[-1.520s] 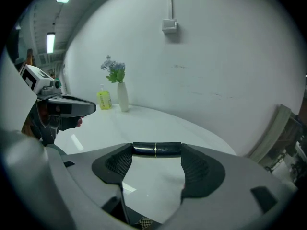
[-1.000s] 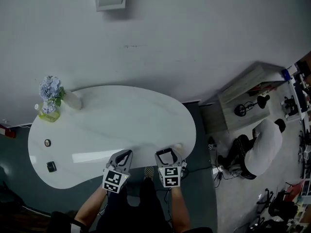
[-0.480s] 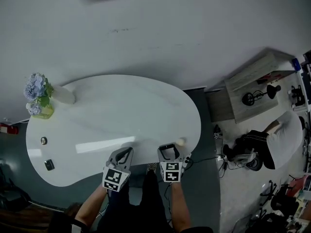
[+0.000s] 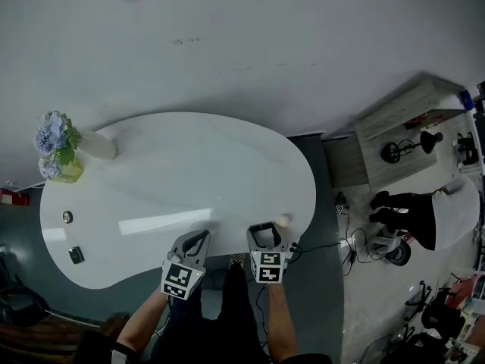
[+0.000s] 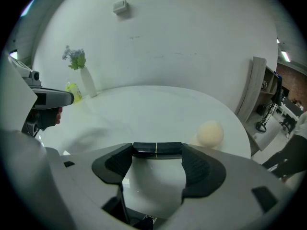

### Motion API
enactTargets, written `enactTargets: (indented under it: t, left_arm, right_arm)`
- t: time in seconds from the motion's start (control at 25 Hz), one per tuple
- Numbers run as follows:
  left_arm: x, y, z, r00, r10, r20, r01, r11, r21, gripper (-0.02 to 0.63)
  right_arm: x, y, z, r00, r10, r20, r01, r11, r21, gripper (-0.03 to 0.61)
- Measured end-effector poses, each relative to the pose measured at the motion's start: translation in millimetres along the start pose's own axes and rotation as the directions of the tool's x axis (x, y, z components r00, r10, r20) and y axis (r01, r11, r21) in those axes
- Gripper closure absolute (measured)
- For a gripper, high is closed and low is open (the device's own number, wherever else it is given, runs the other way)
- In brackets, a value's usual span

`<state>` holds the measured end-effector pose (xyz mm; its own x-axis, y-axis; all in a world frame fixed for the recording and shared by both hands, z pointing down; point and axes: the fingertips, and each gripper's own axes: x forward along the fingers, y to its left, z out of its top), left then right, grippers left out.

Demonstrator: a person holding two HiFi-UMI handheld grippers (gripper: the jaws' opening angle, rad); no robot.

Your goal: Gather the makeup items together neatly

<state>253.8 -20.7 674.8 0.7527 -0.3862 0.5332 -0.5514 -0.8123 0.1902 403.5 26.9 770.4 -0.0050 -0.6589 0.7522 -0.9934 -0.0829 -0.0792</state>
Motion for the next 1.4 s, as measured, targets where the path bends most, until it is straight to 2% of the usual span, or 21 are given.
enactTargets:
  t: [0.36, 0.68, 1.0, 1.16, 1.4]
  left_arm:
    - [-5.6, -0.9, 2.0, 1.0, 0.01, 0.011, -0.01, 1.0, 0.0, 0.597]
    - [-25.6, 3.4, 25.5, 0.998, 0.034, 0.061, -0.035, 0.999, 0.02, 0.597]
    - [-72.2, 9.3, 71.8, 0.984, 0.084, 0.155, -0.093, 0.994, 0.051, 0.597]
    - [-95.7, 12.9, 95.3, 0.97, 0.116, 0.213, -0.131, 0.99, 0.055, 0.596]
    - [-124.9, 17.7, 113.0, 0.953, 0.152, 0.262, -0.171, 0.984, 0.051, 0.597]
  right_arm:
    - [-12.1, 0.4, 10.2, 0.999, 0.003, 0.032, -0.002, 1.0, -0.019, 0.267]
    - [-50.2, 17.2, 64.0, 0.989, 0.03, 0.148, -0.024, 0.999, -0.038, 0.267]
    - [-101.5, 68.4, 127.5, 0.95, 0.13, 0.284, -0.089, 0.984, -0.154, 0.268]
    - [-123.5, 94.6, 153.1, 0.919, 0.187, 0.348, -0.123, 0.972, -0.198, 0.27]
    - [-148.7, 132.0, 175.0, 0.881, 0.254, 0.399, -0.163, 0.955, -0.247, 0.283]
